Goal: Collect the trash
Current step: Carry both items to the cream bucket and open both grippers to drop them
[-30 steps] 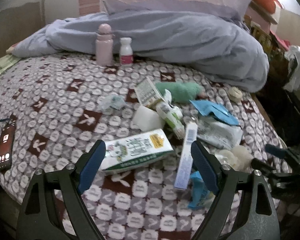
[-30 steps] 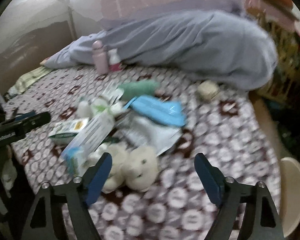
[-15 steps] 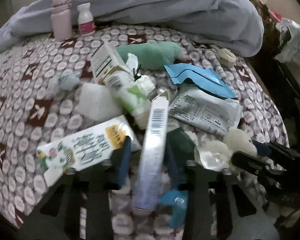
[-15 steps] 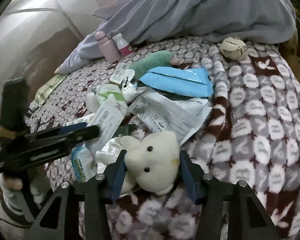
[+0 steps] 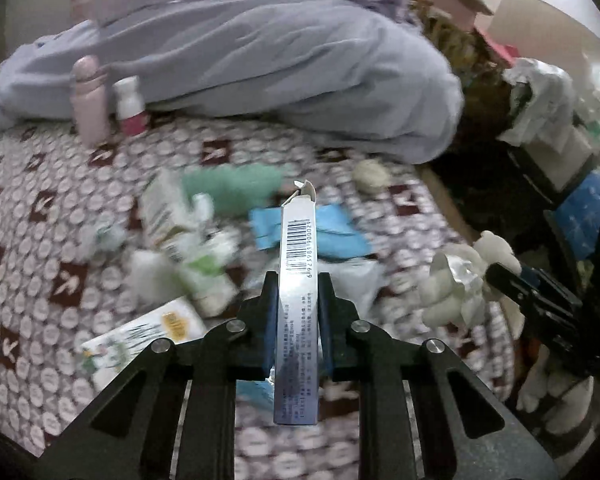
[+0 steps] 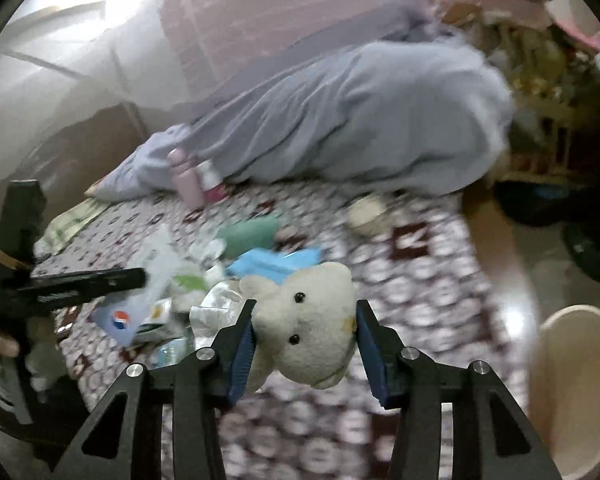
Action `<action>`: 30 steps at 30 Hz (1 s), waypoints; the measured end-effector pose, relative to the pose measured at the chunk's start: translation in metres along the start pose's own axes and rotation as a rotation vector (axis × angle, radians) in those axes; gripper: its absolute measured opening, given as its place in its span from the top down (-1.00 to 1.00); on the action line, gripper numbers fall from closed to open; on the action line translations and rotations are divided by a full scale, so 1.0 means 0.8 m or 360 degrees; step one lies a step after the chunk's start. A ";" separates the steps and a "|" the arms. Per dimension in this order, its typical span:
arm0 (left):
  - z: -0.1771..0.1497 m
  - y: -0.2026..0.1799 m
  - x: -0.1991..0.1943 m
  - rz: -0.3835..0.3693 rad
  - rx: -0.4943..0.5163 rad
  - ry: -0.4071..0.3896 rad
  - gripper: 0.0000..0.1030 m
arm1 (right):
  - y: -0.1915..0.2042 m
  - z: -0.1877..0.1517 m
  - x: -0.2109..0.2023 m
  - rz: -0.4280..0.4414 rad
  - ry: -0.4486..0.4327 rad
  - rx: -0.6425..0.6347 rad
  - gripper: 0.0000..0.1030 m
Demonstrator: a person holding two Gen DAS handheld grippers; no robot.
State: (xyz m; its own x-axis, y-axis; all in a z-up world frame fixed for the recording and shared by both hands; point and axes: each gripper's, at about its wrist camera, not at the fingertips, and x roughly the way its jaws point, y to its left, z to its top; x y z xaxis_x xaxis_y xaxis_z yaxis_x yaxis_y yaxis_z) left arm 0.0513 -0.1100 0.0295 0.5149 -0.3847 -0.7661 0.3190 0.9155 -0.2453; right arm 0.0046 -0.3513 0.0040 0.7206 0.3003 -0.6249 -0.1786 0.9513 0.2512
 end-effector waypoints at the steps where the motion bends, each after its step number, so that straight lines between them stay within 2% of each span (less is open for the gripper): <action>1: 0.003 -0.018 0.002 -0.0024 0.0033 0.0001 0.70 | -0.009 0.002 -0.009 -0.0028 -0.0017 0.0012 0.11; 4: 0.007 -0.065 0.012 -0.0108 0.0110 0.0026 0.70 | -0.037 0.005 -0.033 -0.0153 -0.0063 0.0036 0.11; 10: 0.008 -0.180 0.048 -0.0316 0.0277 0.0108 0.70 | -0.113 -0.004 -0.091 -0.0546 -0.0113 0.0058 0.10; 16: 0.007 -0.278 0.102 -0.0487 0.0389 0.0210 0.70 | -0.205 -0.037 -0.121 -0.0871 -0.0021 0.0183 0.10; 21: 0.009 -0.337 0.142 -0.0609 0.0392 0.0253 0.67 | -0.263 -0.063 -0.123 -0.1005 0.0060 0.0317 0.10; 23: 0.008 -0.353 0.157 -0.0622 0.0395 0.0257 0.65 | -0.281 -0.069 -0.123 -0.1032 0.0073 0.0359 0.09; 24: 0.007 -0.360 0.163 -0.0624 0.0403 0.0255 0.52 | -0.289 -0.073 -0.122 -0.1048 0.0070 0.0381 0.09; 25: 0.007 -0.366 0.169 -0.0635 0.0410 0.0260 0.23 | -0.298 -0.080 -0.124 -0.1056 0.0061 0.0394 0.06; 26: 0.006 -0.370 0.174 -0.0646 0.0405 0.0270 0.10 | -0.304 -0.083 -0.124 -0.1065 0.0055 0.0415 0.03; 27: 0.004 -0.371 0.178 -0.0669 0.0377 0.0290 0.02 | -0.310 -0.086 -0.123 -0.1078 0.0065 0.0435 0.00; 30: 0.001 -0.370 0.178 -0.0658 0.0376 0.0307 0.02 | -0.317 -0.087 -0.113 -0.1028 0.0093 0.0483 0.00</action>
State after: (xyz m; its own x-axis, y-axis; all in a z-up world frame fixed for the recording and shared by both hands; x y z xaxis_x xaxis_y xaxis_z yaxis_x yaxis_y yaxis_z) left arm 0.0309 -0.4361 -0.0063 0.1584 -0.6596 -0.7347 0.6476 0.6311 -0.4270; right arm -0.0625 -0.6147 -0.0545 0.5810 -0.3051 -0.7546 0.4720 0.8816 0.0070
